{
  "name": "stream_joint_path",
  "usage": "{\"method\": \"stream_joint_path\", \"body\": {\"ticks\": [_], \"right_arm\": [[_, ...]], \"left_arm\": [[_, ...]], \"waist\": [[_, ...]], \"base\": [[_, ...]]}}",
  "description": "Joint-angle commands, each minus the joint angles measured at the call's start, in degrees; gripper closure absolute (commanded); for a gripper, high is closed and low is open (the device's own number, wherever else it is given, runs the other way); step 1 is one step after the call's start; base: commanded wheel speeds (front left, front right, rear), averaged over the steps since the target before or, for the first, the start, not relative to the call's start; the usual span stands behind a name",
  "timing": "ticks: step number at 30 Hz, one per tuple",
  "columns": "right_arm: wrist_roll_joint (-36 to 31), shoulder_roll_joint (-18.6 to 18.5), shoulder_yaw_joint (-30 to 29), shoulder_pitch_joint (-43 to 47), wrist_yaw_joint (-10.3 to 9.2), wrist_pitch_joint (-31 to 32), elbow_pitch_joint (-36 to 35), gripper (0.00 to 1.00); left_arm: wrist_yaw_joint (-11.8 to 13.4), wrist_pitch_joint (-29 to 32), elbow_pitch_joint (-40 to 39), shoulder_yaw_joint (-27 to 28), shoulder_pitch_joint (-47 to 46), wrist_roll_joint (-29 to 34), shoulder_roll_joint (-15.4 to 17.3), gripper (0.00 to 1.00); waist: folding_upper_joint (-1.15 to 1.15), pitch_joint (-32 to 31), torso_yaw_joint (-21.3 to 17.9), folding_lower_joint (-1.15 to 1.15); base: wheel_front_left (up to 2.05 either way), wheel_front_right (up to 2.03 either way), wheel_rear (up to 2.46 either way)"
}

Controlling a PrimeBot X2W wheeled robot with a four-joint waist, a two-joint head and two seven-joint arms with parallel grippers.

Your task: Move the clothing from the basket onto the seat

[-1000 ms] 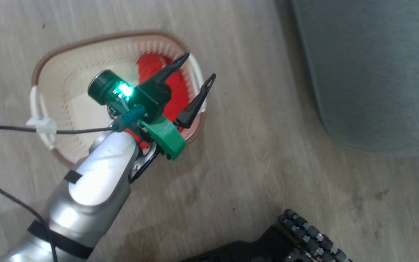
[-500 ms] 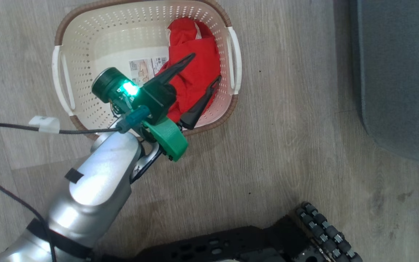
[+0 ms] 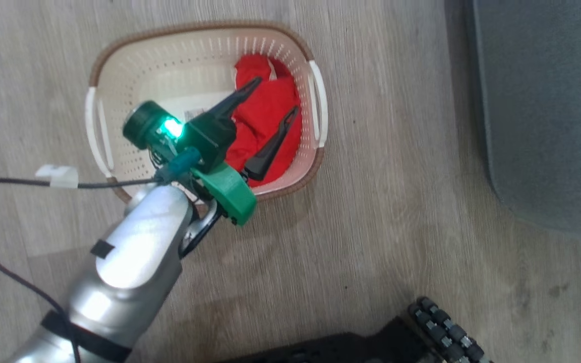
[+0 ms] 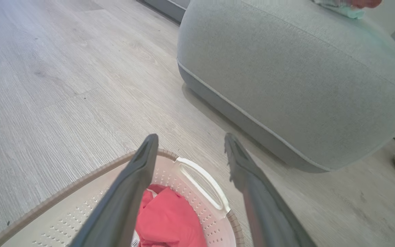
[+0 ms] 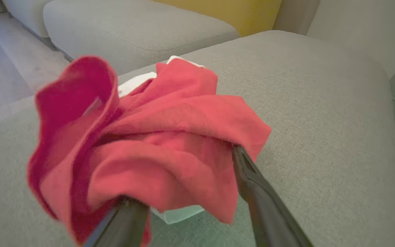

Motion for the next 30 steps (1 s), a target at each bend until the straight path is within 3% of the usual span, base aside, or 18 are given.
{"method": "stream_joint_path", "body": {"ticks": [1, 15, 30], "right_arm": [[1.13, -2.36, 1.69, 2.73, -0.02, -0.74, -1.46, 0.00], [18.04, 3.40, 22.30, 22.23, -0.02, -0.98, -18.47, 0.00], [23.83, 10.77, 38.47, 33.70, -0.02, -0.99, -33.74, 0.00]], "left_arm": [[-0.08, -0.55, -1.26, 1.93, 1.71, -0.40, 0.05, 0.00], [-0.08, -0.55, 0.98, 9.10, 9.29, -0.89, -3.61, 0.00], [-0.04, -0.55, 3.40, 19.83, 16.59, 1.57, -6.46, 0.00]], "waist": [[0.00, -2.43, 0.26, 0.01], [0.00, -16.36, 2.03, 0.01], [0.00, -29.23, 6.97, 0.01]], "base": [[0.00, 0.00, 0.00], [0.00, 0.00, 0.00], [0.00, 0.00, 0.00]]}}
